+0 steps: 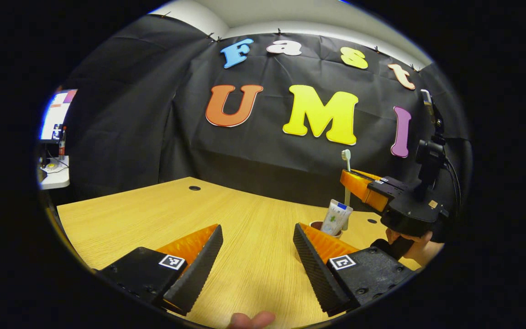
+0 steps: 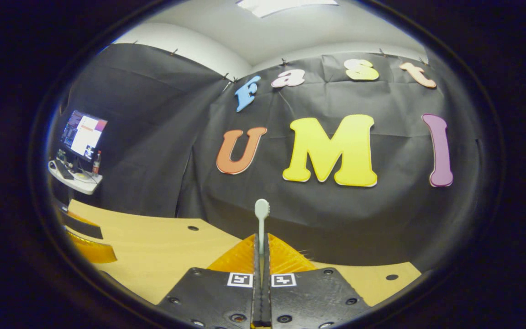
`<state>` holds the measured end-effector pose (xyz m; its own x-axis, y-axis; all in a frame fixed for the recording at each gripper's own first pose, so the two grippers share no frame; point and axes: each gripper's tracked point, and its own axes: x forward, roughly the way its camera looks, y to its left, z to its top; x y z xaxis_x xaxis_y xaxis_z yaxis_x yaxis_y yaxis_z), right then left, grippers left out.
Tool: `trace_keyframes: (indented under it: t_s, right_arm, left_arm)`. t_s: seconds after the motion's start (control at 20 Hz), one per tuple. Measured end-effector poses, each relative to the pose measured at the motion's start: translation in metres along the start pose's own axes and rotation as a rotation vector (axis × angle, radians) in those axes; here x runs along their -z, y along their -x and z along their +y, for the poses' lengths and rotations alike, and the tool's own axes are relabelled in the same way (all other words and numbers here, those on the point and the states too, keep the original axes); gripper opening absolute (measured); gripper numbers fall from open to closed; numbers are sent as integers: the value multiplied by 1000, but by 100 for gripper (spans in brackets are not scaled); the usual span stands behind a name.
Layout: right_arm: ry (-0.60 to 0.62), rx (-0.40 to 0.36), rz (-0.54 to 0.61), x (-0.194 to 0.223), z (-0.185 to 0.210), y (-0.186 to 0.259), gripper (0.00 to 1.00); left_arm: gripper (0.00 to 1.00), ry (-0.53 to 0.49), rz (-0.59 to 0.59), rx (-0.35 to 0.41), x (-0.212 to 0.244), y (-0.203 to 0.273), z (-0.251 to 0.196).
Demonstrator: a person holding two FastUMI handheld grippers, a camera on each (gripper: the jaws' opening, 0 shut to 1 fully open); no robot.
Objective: Put the toothbrush and toothpaste on the desktop into the cup, then pick up the cup and place it on the coaster on the desktop.
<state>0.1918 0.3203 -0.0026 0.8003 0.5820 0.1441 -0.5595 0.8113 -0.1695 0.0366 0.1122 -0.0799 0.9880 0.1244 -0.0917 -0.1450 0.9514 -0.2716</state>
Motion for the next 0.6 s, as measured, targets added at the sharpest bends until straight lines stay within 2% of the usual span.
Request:
trace_keyframes:
  t_s: [0.2,0.4,0.6]
  right_arm:
    - [-144,30,-7,5,-12,-15,0]
    - [-300,54,0,10,-26,-22,0]
    - [-295,53,23,21,-24,-26,0]
  left_arm:
    - [99,-1,-7,-32,0,0,13]
    - [99,14,-6,-30,1,1,11]
    - [98,22,16,-34,10,-2,14]
